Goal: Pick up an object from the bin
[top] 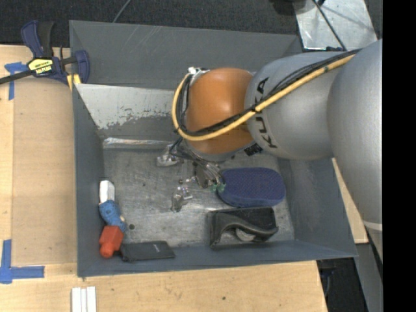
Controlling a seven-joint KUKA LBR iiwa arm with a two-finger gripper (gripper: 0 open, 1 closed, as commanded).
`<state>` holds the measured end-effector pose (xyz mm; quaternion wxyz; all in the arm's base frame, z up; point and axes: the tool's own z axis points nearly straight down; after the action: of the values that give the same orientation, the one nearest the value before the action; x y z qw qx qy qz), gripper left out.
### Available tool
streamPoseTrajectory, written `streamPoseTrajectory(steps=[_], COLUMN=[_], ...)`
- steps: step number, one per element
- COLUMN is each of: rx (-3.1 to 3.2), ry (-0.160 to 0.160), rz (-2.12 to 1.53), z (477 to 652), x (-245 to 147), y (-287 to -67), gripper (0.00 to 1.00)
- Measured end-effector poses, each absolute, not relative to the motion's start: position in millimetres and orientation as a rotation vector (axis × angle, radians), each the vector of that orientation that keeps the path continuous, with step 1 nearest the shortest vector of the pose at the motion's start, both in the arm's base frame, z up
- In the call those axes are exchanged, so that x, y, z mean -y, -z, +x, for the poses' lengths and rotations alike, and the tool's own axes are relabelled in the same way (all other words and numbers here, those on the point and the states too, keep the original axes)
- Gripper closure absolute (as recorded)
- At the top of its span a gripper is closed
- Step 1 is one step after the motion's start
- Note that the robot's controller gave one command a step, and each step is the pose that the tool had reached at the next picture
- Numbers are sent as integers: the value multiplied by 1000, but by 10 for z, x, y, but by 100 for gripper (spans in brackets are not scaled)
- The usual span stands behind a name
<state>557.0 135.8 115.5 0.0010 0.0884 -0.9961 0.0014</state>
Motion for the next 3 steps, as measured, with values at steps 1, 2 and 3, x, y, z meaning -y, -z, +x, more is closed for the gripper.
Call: streamPoseTrajectory(steps=[1,2,3], rx=[3129,3131,3122], ry=[-5,-5,-8], rz=[302,341,542], z=[5330,5078,5477], x=[-722,-269,165], y=[-1471,-2100,-1106], gripper=[0,0,0])
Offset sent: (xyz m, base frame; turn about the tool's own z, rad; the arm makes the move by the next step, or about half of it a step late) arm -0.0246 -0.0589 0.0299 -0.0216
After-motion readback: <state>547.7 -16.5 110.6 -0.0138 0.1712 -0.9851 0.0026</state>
